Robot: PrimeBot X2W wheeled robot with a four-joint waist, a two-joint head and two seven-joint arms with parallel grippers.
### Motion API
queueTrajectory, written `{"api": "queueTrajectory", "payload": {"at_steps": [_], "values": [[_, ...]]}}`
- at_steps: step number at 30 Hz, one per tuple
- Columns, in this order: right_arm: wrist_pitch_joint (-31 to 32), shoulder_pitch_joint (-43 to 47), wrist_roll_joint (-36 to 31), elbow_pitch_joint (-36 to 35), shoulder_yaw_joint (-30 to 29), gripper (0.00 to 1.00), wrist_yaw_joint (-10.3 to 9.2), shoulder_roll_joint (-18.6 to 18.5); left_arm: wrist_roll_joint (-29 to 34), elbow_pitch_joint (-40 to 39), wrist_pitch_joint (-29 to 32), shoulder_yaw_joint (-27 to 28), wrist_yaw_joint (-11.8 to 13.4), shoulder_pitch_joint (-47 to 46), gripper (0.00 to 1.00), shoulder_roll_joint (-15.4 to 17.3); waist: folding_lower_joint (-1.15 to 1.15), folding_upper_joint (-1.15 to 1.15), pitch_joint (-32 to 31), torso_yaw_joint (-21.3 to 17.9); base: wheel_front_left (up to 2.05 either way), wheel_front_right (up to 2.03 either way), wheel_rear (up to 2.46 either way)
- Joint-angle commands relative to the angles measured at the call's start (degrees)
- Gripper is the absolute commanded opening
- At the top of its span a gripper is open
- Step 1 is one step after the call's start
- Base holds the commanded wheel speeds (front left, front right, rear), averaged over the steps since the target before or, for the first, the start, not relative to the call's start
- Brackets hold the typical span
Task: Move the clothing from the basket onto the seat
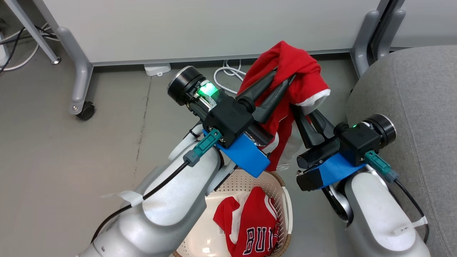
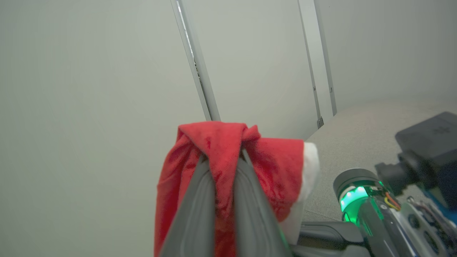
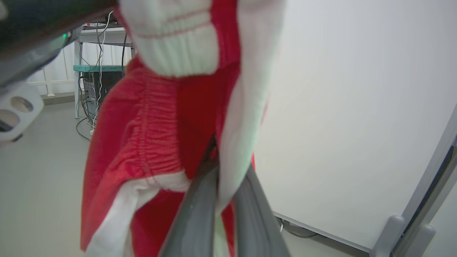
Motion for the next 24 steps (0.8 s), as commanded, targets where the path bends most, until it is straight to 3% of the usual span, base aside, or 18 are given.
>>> {"api": "queueTrajectory", "payload": {"at_steps": [1,2,3,24], "values": [[-0.04,0.71,0.45,-0.17,-0.17,0.00,0.03,-0.19,0.18,-0.10,-0.30,0.47,0.23,-0.02,0.00,-0.02,0.00,0.00,0.05,0.05,0.00,0.00,0.00],[-0.04,0.74,0.46,-0.19,-0.25,0.00,0.03,-0.19,0.29,-0.17,-0.30,0.54,0.35,0.00,0.38,-0.02,0.00,0.00,0.05,0.07,0.00,0.00,0.00],[-0.04,0.79,0.45,-0.23,-0.34,0.00,0.03,-0.18,0.25,0.01,-0.29,0.57,0.39,0.14,1.00,-0.03,0.00,0.00,0.04,0.08,0.00,0.00,0.00],[-0.04,2.07,-0.62,-1.70,-9.93,0.00,0.03,0.88,-0.25,2.30,-0.29,-1.27,0.10,2.15,1.00,0.29,0.00,0.00,1.84,-1.71,0.00,0.00,0.00]]}}
